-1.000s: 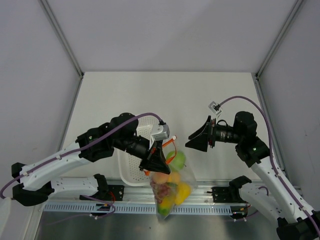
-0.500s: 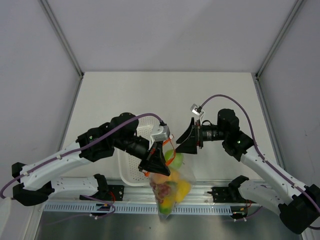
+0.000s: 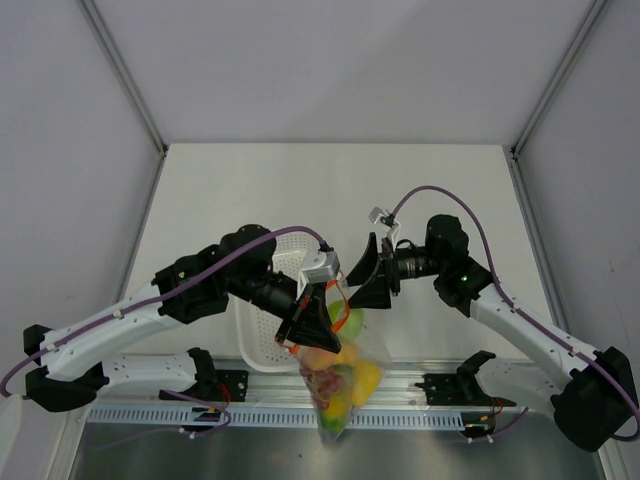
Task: Place the food in the zip-top bag and seal the zipper
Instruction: Zip the zipper food storage bag at the center of the board.
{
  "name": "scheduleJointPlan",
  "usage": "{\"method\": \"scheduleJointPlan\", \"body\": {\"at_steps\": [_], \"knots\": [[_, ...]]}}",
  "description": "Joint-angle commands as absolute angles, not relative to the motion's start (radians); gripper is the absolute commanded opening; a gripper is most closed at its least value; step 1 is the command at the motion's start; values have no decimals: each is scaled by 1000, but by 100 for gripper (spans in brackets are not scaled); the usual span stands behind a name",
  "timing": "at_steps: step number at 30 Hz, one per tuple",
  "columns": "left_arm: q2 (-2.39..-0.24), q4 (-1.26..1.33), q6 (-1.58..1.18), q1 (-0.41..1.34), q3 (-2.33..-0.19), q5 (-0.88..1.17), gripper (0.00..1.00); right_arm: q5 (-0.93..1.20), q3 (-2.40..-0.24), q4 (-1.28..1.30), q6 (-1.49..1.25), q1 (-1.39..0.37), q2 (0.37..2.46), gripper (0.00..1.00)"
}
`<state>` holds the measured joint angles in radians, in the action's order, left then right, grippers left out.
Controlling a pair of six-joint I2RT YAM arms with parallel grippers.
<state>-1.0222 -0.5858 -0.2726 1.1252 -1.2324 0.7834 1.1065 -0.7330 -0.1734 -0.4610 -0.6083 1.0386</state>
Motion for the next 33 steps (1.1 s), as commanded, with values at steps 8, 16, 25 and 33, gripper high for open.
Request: {"method": "scheduleJointPlan", "body": {"at_steps": [8,16,25,33], "knots": [[-1014,-515,-287,1121,-1250,819,1,1183,-722,-442,-546,-638,1039,76],[-1006,-505,-295,1121,-1241,818,1,1200,-730,-500,-588,-660,1069,30],[-988,-520,-288,1121,-1215,735,1,1103,-718,-437,-574,-664,1010,0],[-1041,-552,-310,1121,-1186,480,1,878,-736,-43,-497,-559,797,0]]}}
